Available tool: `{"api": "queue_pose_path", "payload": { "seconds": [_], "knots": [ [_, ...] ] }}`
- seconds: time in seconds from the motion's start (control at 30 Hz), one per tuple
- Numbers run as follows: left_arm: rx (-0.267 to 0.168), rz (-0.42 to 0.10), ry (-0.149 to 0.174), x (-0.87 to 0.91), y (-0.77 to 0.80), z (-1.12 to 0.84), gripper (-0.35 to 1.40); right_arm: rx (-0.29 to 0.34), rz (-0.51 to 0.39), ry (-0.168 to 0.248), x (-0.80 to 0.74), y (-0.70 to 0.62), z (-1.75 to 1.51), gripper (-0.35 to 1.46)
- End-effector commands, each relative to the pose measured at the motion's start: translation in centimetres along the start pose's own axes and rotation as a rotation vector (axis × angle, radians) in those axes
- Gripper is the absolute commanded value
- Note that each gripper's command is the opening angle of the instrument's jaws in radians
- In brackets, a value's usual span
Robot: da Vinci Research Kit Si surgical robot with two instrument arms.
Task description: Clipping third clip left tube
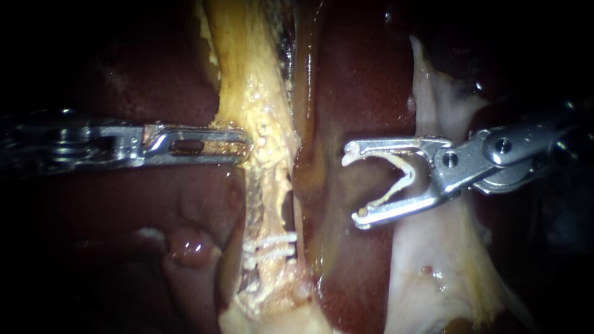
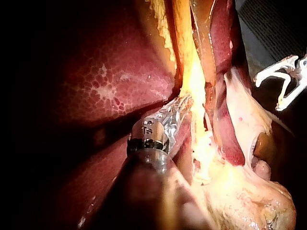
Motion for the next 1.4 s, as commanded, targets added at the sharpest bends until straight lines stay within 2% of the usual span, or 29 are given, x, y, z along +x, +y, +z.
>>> {"api": "queue_pose_path", "payload": {
  "seconds": [0.03,0.13,0.27,0.4,0.47,0.63,0.77,0.87,0.97,1.17,1.4],
  "knots": [
    [0.0,0.0,0.0,0.0,0.0,0.0,-0.35,0.0,0.0,0.0,0.0,-0.01,0.0,0.6],
    [0.001,0.001,0.001,0.01,0.0,-0.03,-0.35,0.005,0.01,0.001,-0.02,-0.02,0.03,0.6],
    [0.006,0.001,0.007,0.0,0.0,-0.2,-0.35,0.032,0.103,-0.006,-0.1,-0.06,0.15,0.6],
    [-0.005,0.0,-0.001,-0.05,0.03,-0.49,-0.35,0.099,0.203,-0.1,-0.22,-0.04,0.38,0.6],
    [-0.014,-0.001,-0.008,-0.07,0.04,-0.67,-0.35,0.112,0.236,-0.134,-0.33,-0.02,0.51,0.59],
    [-0.024,-0.006,-0.025,-0.11,0.05,-1.0,-0.35,0.144,0.331,-0.146,-0.67,0.04,0.84,0.58],
    [-0.021,-0.012,-0.04,-0.15,-0.01,-1.17,-0.35,0.16,0.381,-0.153,-0.88,0.11,1.06,0.58],
    [-0.019,-0.017,-0.045,-0.16,-0.06,-1.25,-0.35,0.167,0.42,-0.16,-1.03,0.19,1.21,0.58],
    [-0.017,-0.026,-0.047,-0.15,-0.12,-1.29,-0.35,0.162,0.436,-0.162,-1.11,0.26,1.32,0.58],
    [-0.016,-0.027,-0.05,-0.15,-0.14,-1.3,-0.35,0.152,0.45,-0.162,-1.14,0.39,1.47,0.58],
    [-0.016,-0.027,-0.05,-0.14,-0.14,-1.3,-0.35,0.149,0.449,-0.162,-1.18,0.48,1.58,0.57]
  ]
}}
